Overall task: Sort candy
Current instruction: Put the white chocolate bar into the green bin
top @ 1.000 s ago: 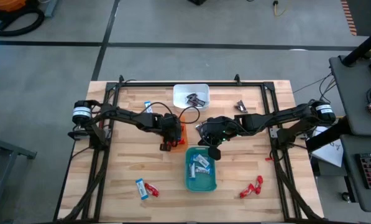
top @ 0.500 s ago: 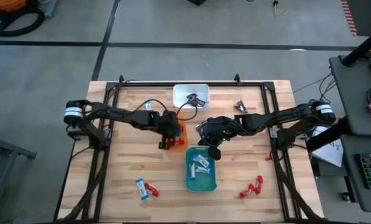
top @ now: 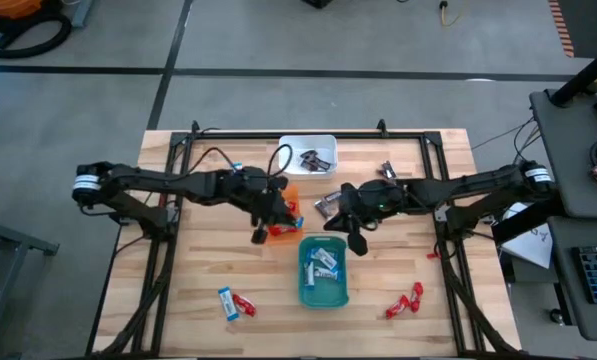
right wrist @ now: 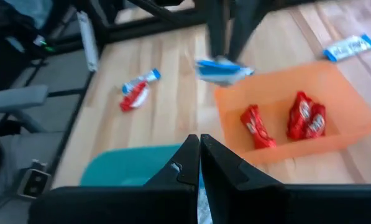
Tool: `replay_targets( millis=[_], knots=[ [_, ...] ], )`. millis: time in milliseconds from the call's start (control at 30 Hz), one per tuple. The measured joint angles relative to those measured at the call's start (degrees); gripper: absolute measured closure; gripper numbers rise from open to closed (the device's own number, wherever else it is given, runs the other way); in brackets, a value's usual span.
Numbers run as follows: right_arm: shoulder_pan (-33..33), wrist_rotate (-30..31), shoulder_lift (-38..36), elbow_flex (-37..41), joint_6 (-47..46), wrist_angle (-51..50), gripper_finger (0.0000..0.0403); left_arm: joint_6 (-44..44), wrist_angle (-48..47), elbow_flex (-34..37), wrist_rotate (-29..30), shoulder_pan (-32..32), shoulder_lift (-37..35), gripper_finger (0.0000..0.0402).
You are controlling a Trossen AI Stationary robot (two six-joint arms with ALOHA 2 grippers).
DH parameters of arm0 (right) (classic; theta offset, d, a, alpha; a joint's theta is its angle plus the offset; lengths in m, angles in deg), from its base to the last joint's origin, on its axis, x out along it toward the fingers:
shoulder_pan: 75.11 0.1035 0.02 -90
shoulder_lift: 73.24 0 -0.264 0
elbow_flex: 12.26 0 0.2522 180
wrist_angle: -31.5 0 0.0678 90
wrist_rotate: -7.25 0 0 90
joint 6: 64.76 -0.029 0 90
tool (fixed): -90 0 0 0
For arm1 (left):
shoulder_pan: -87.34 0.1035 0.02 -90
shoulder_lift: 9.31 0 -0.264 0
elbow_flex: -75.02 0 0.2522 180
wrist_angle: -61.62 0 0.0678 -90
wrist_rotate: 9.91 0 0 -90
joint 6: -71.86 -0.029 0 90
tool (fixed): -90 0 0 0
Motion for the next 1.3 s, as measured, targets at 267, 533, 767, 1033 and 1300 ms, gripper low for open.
replay_targets(
  millis=[267, 533, 767, 1033, 1300],
  knots=[
    [3.5, 0.0, -3.4, 0.1, -0.2, -0.9, 0.0394, 1.5, 16.8, 0.1, -0.9, -8.2, 2.2, 0.04],
    [6.1, -0.1, -6.3, 0.0, -2.2, -1.7, 0.0394, 5.3, 25.0, 0.1, 3.7, -10.9, 10.2, 0.04],
    [8.1, 0.0, -8.3, 0.0, -3.7, -1.7, 0.0394, 9.2, 26.5, -1.7, 3.8, -11.1, 17.0, 0.0398],
    [8.3, 0.5, -7.9, 0.0, -7.2, -2.3, 0.0394, 9.9, 20.6, -5.9, 4.9, -11.5, 22.9, 0.0381],
    [8.3, 9.1, -8.0, -0.2, -9.7, -9.5, 0.0394, 10.4, 12.4, -9.4, 10.3, -12.0, 25.0, 0.034]
  ],
)
